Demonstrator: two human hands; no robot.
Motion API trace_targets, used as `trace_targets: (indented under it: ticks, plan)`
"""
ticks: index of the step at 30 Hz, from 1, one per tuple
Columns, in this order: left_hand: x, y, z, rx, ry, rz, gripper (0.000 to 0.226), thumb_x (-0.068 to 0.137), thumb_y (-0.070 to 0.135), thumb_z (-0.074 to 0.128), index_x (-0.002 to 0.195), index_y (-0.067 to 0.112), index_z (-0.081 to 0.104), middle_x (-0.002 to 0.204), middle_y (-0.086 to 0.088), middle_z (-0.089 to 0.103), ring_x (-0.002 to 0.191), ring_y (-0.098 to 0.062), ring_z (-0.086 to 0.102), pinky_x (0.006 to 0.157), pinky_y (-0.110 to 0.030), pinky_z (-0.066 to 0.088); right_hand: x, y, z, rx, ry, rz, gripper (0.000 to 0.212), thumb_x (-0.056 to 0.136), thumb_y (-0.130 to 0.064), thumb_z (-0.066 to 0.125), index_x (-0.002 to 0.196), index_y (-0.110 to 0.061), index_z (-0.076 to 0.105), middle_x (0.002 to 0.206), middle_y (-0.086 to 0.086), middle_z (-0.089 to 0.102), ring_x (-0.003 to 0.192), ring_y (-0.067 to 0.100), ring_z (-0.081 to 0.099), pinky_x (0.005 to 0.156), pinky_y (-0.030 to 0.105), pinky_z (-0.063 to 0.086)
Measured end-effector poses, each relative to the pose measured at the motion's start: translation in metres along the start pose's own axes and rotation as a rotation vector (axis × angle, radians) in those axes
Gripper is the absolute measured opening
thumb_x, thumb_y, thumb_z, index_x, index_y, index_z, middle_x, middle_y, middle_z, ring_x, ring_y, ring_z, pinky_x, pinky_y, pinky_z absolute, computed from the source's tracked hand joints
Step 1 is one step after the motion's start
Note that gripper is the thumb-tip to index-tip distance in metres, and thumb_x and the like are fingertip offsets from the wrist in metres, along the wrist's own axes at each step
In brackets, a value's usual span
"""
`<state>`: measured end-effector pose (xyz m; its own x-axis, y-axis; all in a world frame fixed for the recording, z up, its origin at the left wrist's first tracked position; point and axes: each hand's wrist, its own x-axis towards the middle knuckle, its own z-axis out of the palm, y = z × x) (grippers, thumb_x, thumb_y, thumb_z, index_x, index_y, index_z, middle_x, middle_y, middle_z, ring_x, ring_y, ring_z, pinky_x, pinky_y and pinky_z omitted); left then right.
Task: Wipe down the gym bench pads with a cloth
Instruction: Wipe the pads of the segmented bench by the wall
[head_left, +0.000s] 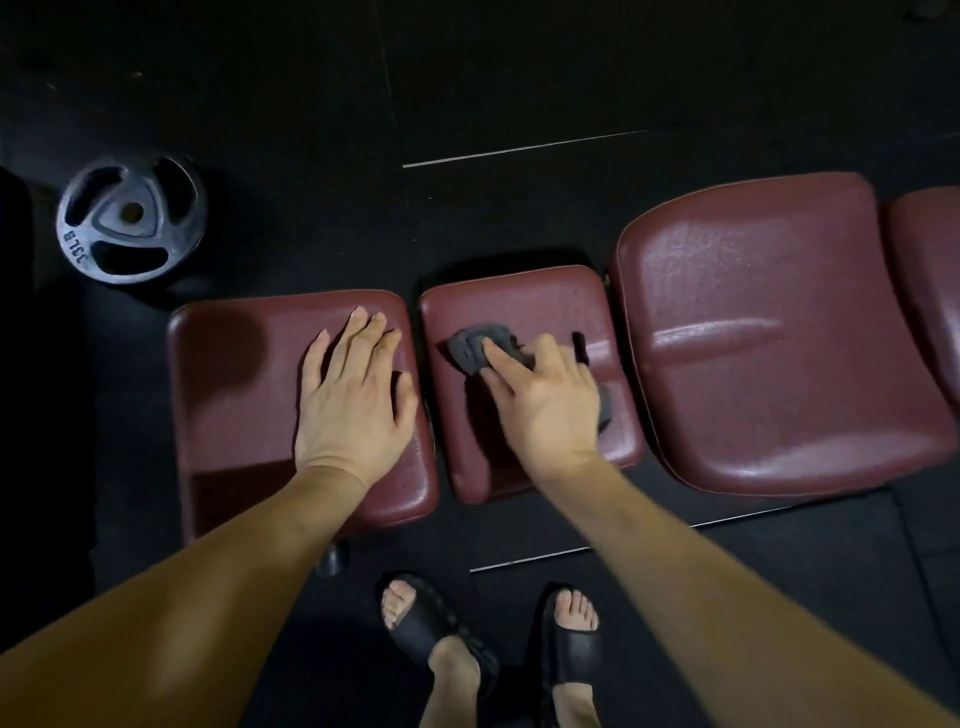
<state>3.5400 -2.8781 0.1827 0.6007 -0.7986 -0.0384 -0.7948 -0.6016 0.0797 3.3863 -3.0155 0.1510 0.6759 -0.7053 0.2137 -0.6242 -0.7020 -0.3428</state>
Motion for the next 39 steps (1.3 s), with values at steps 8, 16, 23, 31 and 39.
trace_targets:
  ticks: [8,16,23,31,39]
  plan:
    - [0.0,0.0,0.0,0.011,-0.013,-0.005,0.058,0.099,0.036,0.034,0.147,0.008,0.052,0.159,-0.008,0.043,0.154,-0.021,0.026,0.127,-0.048,0.015,-0.002,0.061,-0.028,-0.15,-0.039,0.57,0.033,0.096,-0.037,0.067,0.126,-0.026,0.075,0.101,0.015,0.056,0.086,0.04,0.062,0.074,0.047,0.056]
    - [-0.002,0.001,-0.003,-0.013,-0.007,-0.003,0.058,0.099,0.036,0.034,0.146,0.008,0.053,0.158,-0.008,0.043,0.154,-0.021,0.026,0.127,-0.047,0.014,-0.025,0.006,-0.024,-0.042,-0.095,0.033,0.028,0.088,-0.035,0.072,0.114,-0.027,0.079,0.089,0.008,0.056,0.071,0.033,0.059,0.059,0.04,0.049]
    - [-0.004,0.001,-0.002,-0.012,-0.01,0.012,0.057,0.101,0.038,0.032,0.145,0.009,0.053,0.158,-0.01,0.043,0.154,-0.023,0.025,0.127,-0.048,0.013,-0.022,0.065,-0.033,-0.187,-0.01,0.365,0.027,0.089,-0.031,0.07,0.113,-0.021,0.079,0.091,0.013,0.058,0.078,0.039,0.061,0.062,0.044,0.053]
    - [-0.011,-0.003,-0.008,-0.064,0.013,0.044,0.052,0.097,0.027,0.034,0.14,0.01,0.057,0.145,-0.01,0.053,0.148,-0.027,0.037,0.125,-0.047,0.023,-0.054,-0.004,-0.018,-0.056,-0.014,-0.105,0.034,0.089,-0.031,0.073,0.124,-0.03,0.074,0.088,0.006,0.058,0.073,0.034,0.058,0.059,0.041,0.043]
    - [-0.053,0.009,-0.015,-0.109,-0.026,0.035,0.053,0.09,0.025,0.035,0.137,0.014,0.058,0.139,-0.005,0.058,0.135,-0.024,0.049,0.119,-0.042,0.032,-0.059,0.024,-0.023,-0.129,0.012,0.363,0.043,0.093,-0.038,0.065,0.128,-0.013,0.069,0.096,0.016,0.06,0.083,0.04,0.061,0.064,0.046,0.049]
